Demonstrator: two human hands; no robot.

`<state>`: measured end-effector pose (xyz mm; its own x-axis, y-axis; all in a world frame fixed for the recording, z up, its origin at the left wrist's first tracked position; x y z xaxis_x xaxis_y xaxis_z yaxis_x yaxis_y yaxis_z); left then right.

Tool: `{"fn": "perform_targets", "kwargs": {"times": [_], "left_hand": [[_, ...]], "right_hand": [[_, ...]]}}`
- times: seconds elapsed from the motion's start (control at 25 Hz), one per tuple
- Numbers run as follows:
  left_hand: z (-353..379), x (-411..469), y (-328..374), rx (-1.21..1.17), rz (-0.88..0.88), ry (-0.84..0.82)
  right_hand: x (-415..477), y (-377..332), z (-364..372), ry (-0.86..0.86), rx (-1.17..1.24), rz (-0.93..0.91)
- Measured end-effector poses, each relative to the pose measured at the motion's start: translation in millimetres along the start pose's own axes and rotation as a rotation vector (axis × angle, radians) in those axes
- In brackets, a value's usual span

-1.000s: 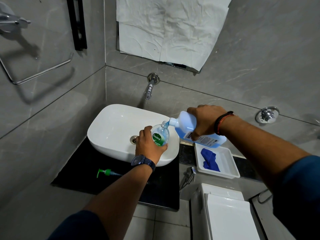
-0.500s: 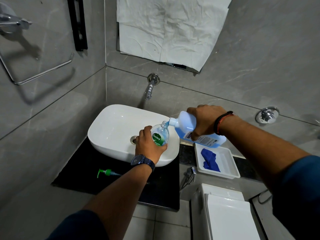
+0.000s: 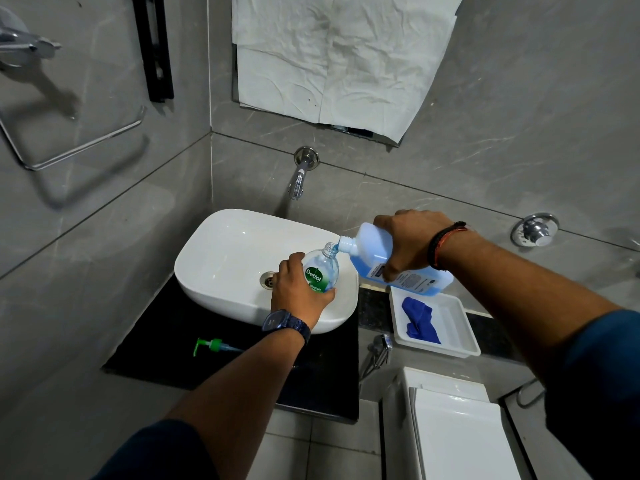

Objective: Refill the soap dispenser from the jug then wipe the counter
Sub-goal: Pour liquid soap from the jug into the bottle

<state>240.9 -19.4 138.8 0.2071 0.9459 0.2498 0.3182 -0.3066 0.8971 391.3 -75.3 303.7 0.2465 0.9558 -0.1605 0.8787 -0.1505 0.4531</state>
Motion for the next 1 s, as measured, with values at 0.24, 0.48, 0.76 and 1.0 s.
{"fn": "perform_targets", "kwargs": {"times": [0.24, 0.48, 0.76, 1.0], "left_hand": [[2.3, 1.3, -0.5, 0.002, -0.01, 0.002], [2.2, 2.4, -1.2, 0.004, -0.019, -0.003], [-11.7, 11.8, 2.8, -0.042, -0.031, 0.042], [-26.4, 22.0, 6.5, -0.062, 0.013, 0.076]], "right_hand": [[1.6, 2.0, 0.9, -0.001, 0.006, -0.006], [4.3, 2.3, 3.7, 0.015, 0.016, 0.004], [12.1, -6.6, 19.1, -0.01, 0.305, 0.029], [17.3, -20.8, 35.5, 0.06, 0.635, 0.094]]}}
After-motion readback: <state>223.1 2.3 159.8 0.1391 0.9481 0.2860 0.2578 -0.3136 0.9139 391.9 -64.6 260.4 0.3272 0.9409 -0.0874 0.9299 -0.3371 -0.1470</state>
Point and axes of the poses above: each hand's wrist, its own x-axis towards the middle knuckle, its own z-axis out of the palm, y = z × x, the point moved 4 cm from there along x, towards the middle knuckle, and after that the axes turned 8 degrees about -x, right-handed, at the moved point
